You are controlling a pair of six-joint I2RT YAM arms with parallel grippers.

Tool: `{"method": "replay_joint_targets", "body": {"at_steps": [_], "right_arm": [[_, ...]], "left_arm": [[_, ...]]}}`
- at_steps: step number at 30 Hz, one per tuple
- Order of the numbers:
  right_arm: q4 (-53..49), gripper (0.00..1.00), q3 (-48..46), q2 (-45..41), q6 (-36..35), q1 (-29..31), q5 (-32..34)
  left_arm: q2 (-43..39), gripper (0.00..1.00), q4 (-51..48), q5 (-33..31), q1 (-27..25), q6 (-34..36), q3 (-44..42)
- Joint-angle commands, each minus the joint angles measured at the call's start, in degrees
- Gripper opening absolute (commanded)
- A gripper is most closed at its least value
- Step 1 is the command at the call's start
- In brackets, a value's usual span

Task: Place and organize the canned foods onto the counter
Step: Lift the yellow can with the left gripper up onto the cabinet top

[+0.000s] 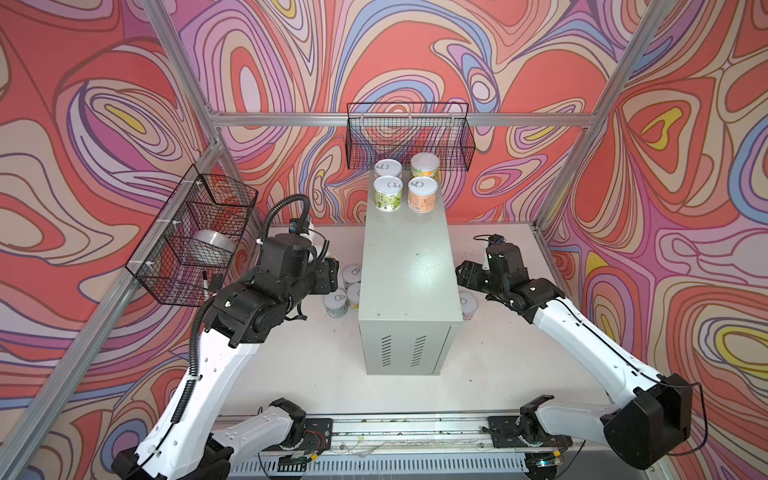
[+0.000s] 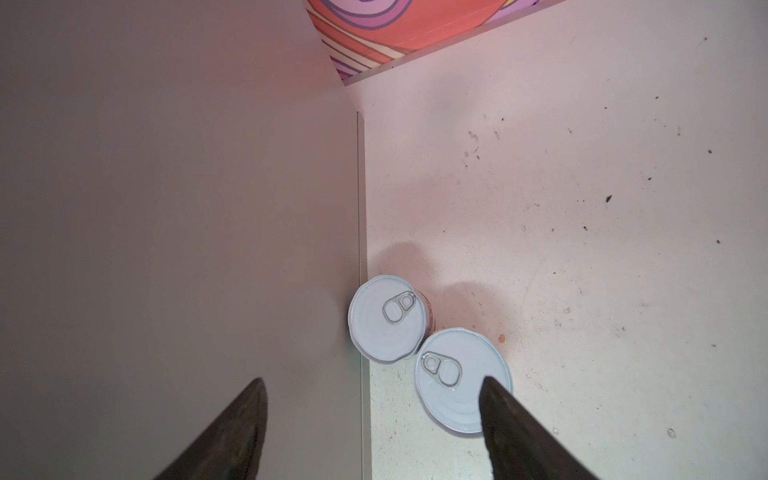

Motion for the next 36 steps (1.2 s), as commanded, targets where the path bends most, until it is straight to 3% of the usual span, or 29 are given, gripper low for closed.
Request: {"method": "replay_joint_targets", "body": {"at_steps": [1, 13, 22, 27, 36], "right_arm": [[-1.2, 0.82, 1.9, -1.6, -0.5, -0.3, 0.6], [-3.5, 0.82, 5.1, -2.4, -0.6, -0.4, 1.3], [-4.4, 0.82, 7.2, -2.8, -1.0, -0.4, 2.1], [-5.0, 0.82, 8.5, -3.3, -1.7, -0.5, 3.2], [-5.2, 0.82, 9.3, -4.9, -1.9, -0.4, 3.5]], "left_arm": [[1.6, 0.0, -2.2, 2.5, -0.1, 4.3, 7.2], [18.4, 0.0, -8.0, 14.4, -0.1, 8.7, 33.2], [32.7, 0.0, -9.9, 16.8, -0.3, 9.8, 49.5], [37.0, 0.0, -7.7, 19.0, -0.5, 9.1, 51.3], [42.1, 0.0, -7.3, 16.3, -2.6, 9.1, 51.7]]}}
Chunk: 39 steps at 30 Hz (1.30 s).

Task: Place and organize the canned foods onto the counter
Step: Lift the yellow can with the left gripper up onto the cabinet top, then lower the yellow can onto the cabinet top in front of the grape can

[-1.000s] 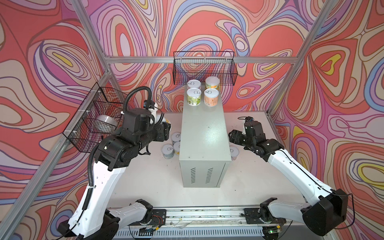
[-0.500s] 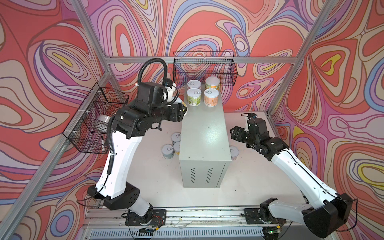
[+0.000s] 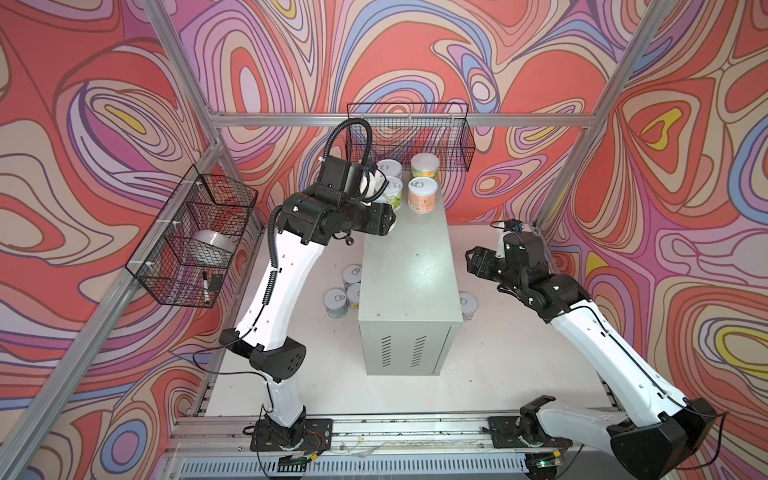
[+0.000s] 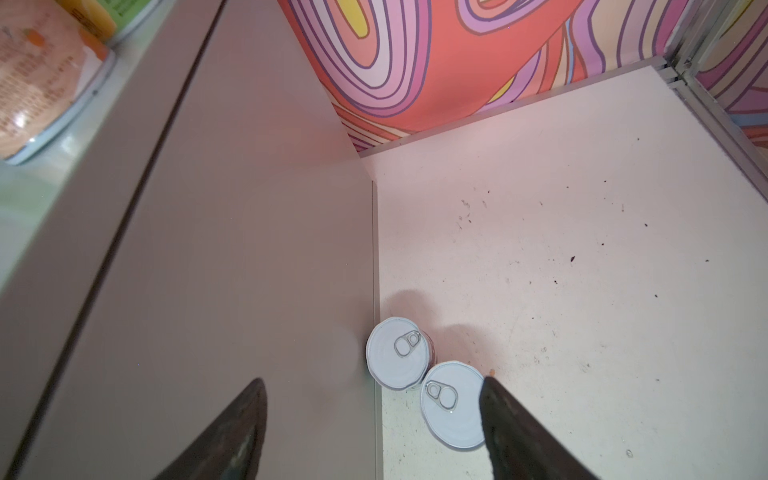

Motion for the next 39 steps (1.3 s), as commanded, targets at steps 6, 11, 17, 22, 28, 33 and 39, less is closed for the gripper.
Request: {"method": "replay_joint_targets", "body": {"at_steps": [6, 11, 17, 22, 28, 33, 39], "right_arm": [[-0.4, 0.83, 0.4, -1.0, -0.5, -0.4, 0.6], [-0.2, 0.82, 0.3, -0.8, -0.8, -0.3, 0.7], [-0.1, 0.83, 0.1, -0.2, -1.0, -0.4, 0.8], [0.1, 0.83, -0.2, 0.1, -1.1, -0.4, 1.0], [0.8, 0.83, -0.1, 0.2, -1.1, -0.3, 0.7], [1.1, 0.83, 0.1, 0.0, -0.8, -0.3, 0.1], [0.7, 0.82, 0.4, -0.8, -0.1, -0.3, -0.7]], "left_arm": [[2.1, 0.0, 2.9, -3.7, -1.0, -0.2, 2.1], [2.7, 0.56, 3.3, -4.8, -1.3, -0.7, 1.7], [3.2, 0.88, 4.6, -4.8, -1.7, -0.5, 1.4], [3.7, 0.94, 5.7, -4.7, -1.7, -0.6, 1.5], [2.4, 0.93, 8.4, -4.1, -1.7, 0.1, 1.6], [-0.1, 0.98, 10.5, -3.4, -1.7, 1.6, 1.5], [-5.4, 1.0, 12.0, -5.7, -1.7, 3.2, -2.0]]}}
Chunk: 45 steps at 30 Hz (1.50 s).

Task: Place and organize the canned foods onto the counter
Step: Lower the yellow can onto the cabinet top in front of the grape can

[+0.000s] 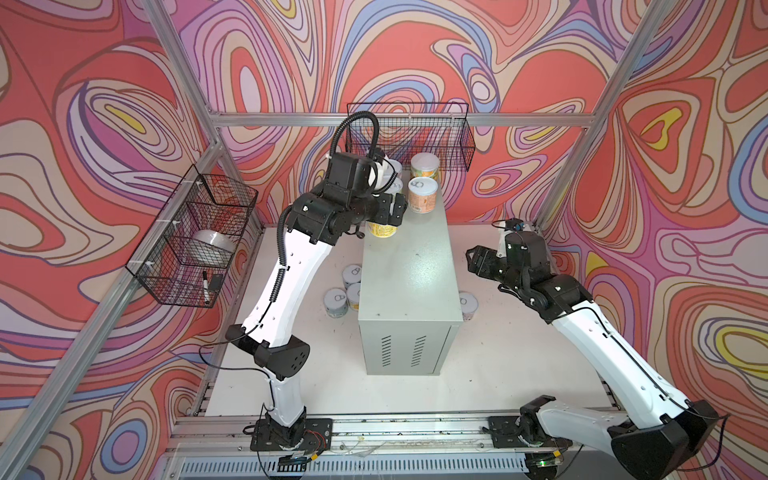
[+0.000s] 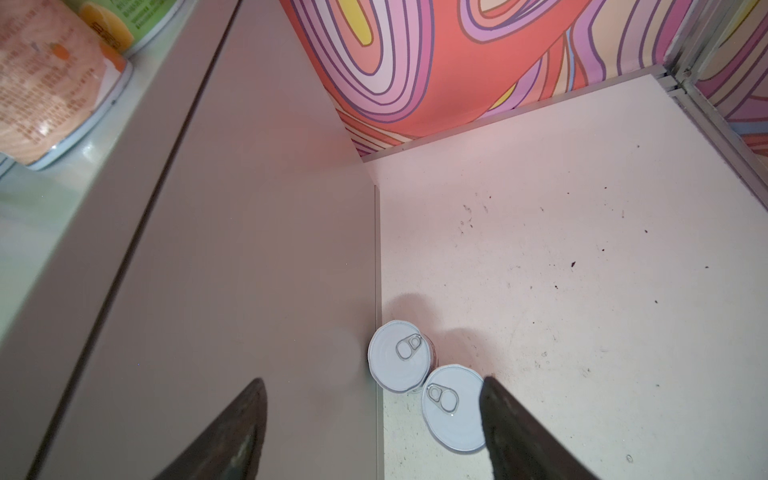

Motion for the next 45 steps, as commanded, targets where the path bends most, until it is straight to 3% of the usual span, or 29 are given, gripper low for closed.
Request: {"method": "replay_joint_targets", "body": {"at_steps": [1, 9, 15, 18, 28, 45], "right_arm": [[0.3, 0.82, 0.5, -0.9, 0.2, -0.4, -0.5], [-0.3, 0.82, 0.7, -2.2, 0.4, -0.4, 0.1], [-0.9, 0.82, 1.2, -2.3, 0.7, -0.3, 0.2], [-1.0, 0.82, 1.1, -2.6, 0.8, -0.4, -0.2], [-1.6, 0.82, 0.6, -3.1, 0.5, -0.3, 0.7], [-0.9, 0.82, -0.7, -2.5, -0.1, -0.3, 1.8]], "left_arm": [[-7.1, 1.0, 3.6, -2.0, -0.1, 1.9, -4.0], [-25.6, 0.91, 15.7, -1.3, -0.1, 1.2, -31.6], [-27.0, 0.75, 17.2, 0.9, 0.1, 1.8, -37.4], [-26.7, 0.73, 20.2, 3.6, 0.6, 2.3, -40.4], [-23.9, 0.66, 23.7, 5.9, 1.2, 1.4, -43.2], [-18.1, 0.57, 23.8, 5.4, 1.9, 0.8, -38.7]]}}
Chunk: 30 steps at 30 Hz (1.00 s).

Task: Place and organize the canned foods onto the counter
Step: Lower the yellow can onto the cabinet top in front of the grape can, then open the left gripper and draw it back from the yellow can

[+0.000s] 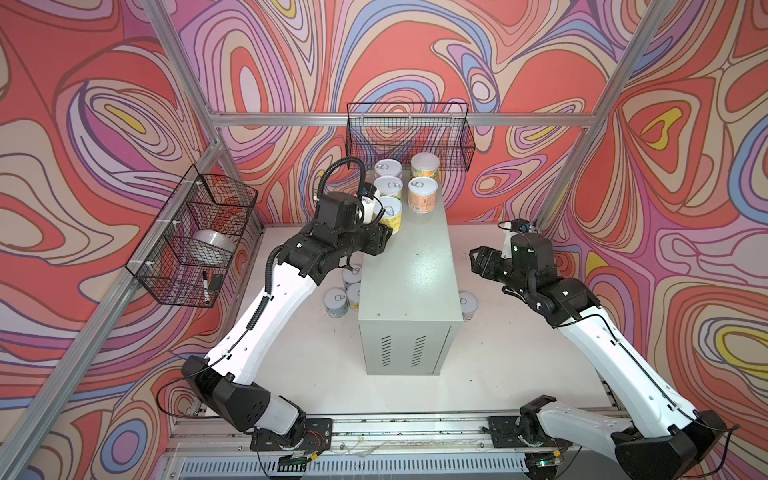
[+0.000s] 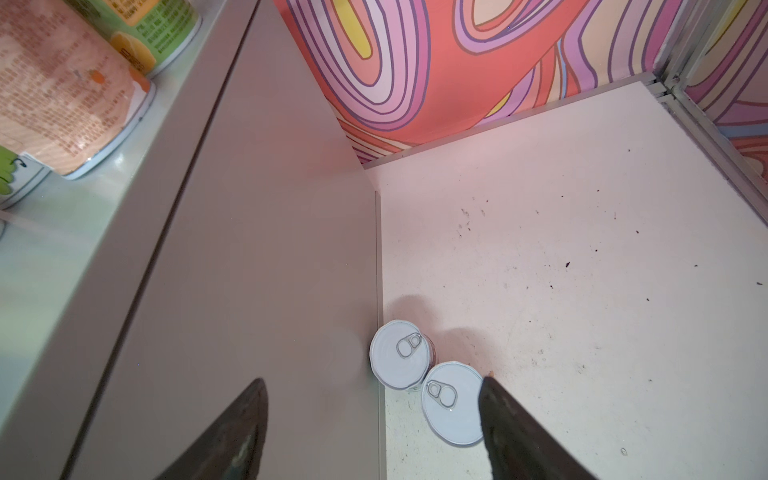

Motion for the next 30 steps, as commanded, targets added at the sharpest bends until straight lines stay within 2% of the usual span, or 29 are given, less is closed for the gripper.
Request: {"method": "replay_joint_targets", "body": {"at_steps": [1, 8, 11, 13, 17, 26, 30], "right_arm": [[0.1, 0.82, -0.6, -0.1, -0.7, -0.4, 1.2], [0.4, 0.82, -0.8, 0.5, -0.9, -0.3, 1.3], [0.7, 0.82, -0.7, 0.8, -1.0, -0.4, 1.3], [0.9, 0.82, -0.5, 1.2, -1.1, -0.4, 1.3], [0.6, 0.82, 0.2, 2.3, -1.2, -0.3, 1.2], [-0.4, 0.82, -2.4, 1.8, -1.3, -0.3, 2.2], [0.1, 0.82, -5.3, 1.2, -0.5, -0.3, 2.4]], "left_arm": [[1.2, 0.57, 1.0, 0.1, 0.5, -0.3, 2.8], [1.3, 0.57, 0.3, -0.4, 0.6, -0.4, 4.0], [0.2, 0.62, -0.3, -0.1, 0.6, -0.1, 4.1], [-1.1, 0.71, -0.9, 0.3, 0.6, 0.1, 4.1], [-6.5, 1.0, -2.0, -0.4, 0.5, 0.4, 1.8], [-20.5, 1.0, -6.4, -15.0, 0.5, -2.1, -10.9], [-24.4, 1.0, -9.1, -20.3, 0.6, -4.4, -16.6]]}}
